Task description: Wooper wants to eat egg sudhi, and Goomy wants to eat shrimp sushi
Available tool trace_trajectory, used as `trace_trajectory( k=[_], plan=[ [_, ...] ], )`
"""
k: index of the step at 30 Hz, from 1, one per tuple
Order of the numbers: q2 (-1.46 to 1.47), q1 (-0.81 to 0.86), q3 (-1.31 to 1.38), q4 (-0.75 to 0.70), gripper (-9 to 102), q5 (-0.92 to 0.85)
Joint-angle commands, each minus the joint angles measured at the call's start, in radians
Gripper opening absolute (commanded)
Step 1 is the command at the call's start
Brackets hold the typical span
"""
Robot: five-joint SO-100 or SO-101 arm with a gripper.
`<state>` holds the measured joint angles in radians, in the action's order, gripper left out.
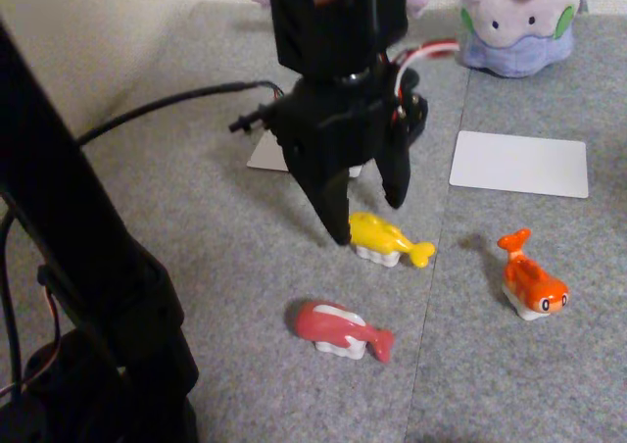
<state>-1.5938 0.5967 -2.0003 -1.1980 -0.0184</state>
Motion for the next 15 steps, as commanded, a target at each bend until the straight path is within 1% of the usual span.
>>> trace_trajectory(
  k=[1,12,15],
  plan=[
    [0.028,0.0,0.034,0.023,24,-0.002],
    [0.092,0.014,0.034,0.087,24,-0.005],
    [0.097,0.014,0.034,0.091,20,-0.003]
  ],
)
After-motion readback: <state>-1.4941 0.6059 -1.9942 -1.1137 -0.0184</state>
